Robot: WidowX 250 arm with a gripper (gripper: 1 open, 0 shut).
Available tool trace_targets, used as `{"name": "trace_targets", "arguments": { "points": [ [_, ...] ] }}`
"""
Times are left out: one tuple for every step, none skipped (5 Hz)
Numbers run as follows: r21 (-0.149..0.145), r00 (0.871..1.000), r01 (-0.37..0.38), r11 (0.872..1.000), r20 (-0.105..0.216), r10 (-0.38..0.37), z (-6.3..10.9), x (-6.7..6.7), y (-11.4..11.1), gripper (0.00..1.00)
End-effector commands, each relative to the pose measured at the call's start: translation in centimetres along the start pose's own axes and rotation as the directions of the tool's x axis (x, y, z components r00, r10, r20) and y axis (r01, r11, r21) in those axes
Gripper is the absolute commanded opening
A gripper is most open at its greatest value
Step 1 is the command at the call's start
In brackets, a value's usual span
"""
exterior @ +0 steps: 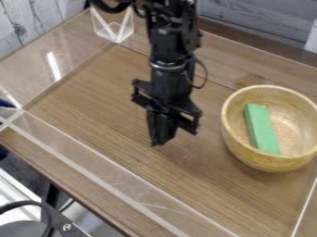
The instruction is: Remove the green block from inside the brown bowl and put it on the table
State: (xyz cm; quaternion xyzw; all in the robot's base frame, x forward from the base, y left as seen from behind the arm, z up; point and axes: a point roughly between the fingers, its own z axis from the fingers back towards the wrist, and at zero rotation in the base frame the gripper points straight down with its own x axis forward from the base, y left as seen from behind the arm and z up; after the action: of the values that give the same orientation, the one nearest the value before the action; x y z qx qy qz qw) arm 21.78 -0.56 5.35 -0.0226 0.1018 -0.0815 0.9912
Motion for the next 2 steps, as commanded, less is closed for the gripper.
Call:
{"name": "trace_targets", "arguments": {
  "points": [
    [0.005,0.997,0.009,1.0,0.082,-0.009,2.1,2.1,-1.3,0.0],
    [0.005,0.995,0.04,0.999,0.094,-0.04,2.4,3.9,-3.5,0.0]
  ]
}}
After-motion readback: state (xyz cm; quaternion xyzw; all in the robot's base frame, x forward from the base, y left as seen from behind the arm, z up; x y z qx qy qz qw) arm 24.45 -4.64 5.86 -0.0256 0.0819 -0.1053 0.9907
